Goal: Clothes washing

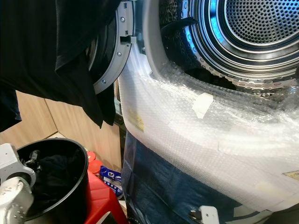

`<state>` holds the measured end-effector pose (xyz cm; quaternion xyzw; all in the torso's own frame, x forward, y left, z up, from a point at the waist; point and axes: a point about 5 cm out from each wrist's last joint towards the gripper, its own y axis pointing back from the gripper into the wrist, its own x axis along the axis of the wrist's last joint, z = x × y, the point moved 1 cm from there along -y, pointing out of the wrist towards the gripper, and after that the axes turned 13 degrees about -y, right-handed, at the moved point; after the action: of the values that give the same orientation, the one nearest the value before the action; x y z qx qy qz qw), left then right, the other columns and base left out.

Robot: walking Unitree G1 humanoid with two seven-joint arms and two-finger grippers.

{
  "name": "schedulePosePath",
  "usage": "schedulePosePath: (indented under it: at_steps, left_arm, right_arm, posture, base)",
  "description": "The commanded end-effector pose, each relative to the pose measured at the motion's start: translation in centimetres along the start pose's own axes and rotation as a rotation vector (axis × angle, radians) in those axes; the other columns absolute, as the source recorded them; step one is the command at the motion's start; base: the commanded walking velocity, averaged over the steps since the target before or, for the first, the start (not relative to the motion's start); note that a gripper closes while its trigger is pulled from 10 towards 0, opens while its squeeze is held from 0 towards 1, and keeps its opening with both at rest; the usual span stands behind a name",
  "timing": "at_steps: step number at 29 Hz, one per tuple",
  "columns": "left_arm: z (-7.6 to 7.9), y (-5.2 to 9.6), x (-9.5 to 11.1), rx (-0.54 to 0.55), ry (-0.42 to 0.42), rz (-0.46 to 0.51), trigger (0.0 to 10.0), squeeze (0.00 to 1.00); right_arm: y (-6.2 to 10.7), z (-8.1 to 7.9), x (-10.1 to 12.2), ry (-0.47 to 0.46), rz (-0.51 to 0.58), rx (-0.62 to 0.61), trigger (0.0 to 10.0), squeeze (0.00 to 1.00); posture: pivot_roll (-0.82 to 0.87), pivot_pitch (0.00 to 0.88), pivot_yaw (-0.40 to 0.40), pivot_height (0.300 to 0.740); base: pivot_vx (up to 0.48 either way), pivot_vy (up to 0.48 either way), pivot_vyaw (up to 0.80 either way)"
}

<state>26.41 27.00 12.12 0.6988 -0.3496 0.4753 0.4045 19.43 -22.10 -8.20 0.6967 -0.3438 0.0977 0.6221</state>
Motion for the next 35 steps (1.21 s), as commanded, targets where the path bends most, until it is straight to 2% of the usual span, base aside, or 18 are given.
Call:
schedulePosePath:
  at_steps: [1, 6, 8, 10, 11, 12, 18, 22, 27, 35]
  left_arm:
    - [0.2, -0.2, 0.2, -0.035, -0.039, 0.012, 10.0, 1.00]
    - [-0.1, -0.4, -0.2, -0.111, -0.074, -0.037, 10.0, 1.00]
    - [-0.1, -0.4, -0.3, -0.152, -0.116, -0.052, 10.0, 1.00]
    - [-0.2, -0.3, -0.5, -0.167, -0.133, -0.062, 10.0, 1.00]
    - [-0.2, -0.3, -0.5, -0.167, -0.133, -0.062, 10.0, 1.00]
    - [-0.2, -0.1, -0.9, -0.171, -0.139, -0.083, 10.0, 1.00]
    - [0.0, 0.4, -1.8, -0.198, -0.151, -0.120, 10.0, 1.00]
    - [0.6, 0.2, -0.9, -0.264, -0.178, -0.058, 10.0, 1.00]
    - [0.9, 0.0, -0.1, -0.279, -0.210, -0.018, 10.0, 1.00]
    - [1.3, 0.5, -1.4, -0.363, -0.232, -0.106, 10.0, 1.00]
  right_arm:
    - [-0.1, 0.0, 0.3, -0.032, 0.016, -0.026, 10.0, 0.00]
    - [-0.4, -1.2, 0.2, 0.001, 0.010, -0.003, 10.0, 0.00]
    - [-0.4, -1.3, -0.1, -0.003, 0.004, -0.021, 10.0, 0.00]
    - [-0.4, -1.3, -0.3, 0.033, -0.010, -0.027, 10.0, 0.00]
    - [-0.4, -1.3, -0.3, 0.033, -0.010, -0.027, 10.0, 0.00]
    - [-0.4, -1.5, -0.8, 0.096, -0.029, -0.011, 10.0, 0.00]
    - [-0.2, -1.1, -1.4, 0.136, -0.046, -0.018, 10.0, 0.00]
    - [-0.1, -0.9, -1.7, 0.166, -0.057, -0.020, 10.0, 0.00]
    - [-0.1, -0.8, -1.7, 0.182, -0.056, -0.019, 10.0, 0.00]
    - [-0.2, -1.1, -1.8, 0.223, -0.066, 0.009, 10.0, 0.00]
  posture:
    - [0.05, 0.000, -0.035, 0.740]
    - [0.06, 0.000, -0.028, 0.740]
    - [0.06, 0.000, -0.027, 0.740]
    - [0.06, 0.000, -0.026, 0.740]
    - [0.06, 0.000, -0.026, 0.740]
    - [0.07, 0.000, -0.024, 0.740]
    - [0.07, 0.000, -0.023, 0.740]
    - [0.06, 0.000, -0.022, 0.740]
    - [0.05, 0.000, -0.020, 0.740]
    - [0.05, 0.000, -0.019, 0.740]
  base:
    - [0.000, 0.000, 0.00]
    - [0.000, 0.000, 0.00]
    - [0.000, 0.000, 0.00]
    - [0.000, 0.000, 0.00]
    - [0.000, 0.000, 0.00]
    - [0.000, 0.000, 0.00]
    - [0.000, 0.000, 0.00]
    - [0.000, 0.000, 0.00]
    - [0.000, 0.000, 0.00]
    - [0.000, 0.000, 0.00]
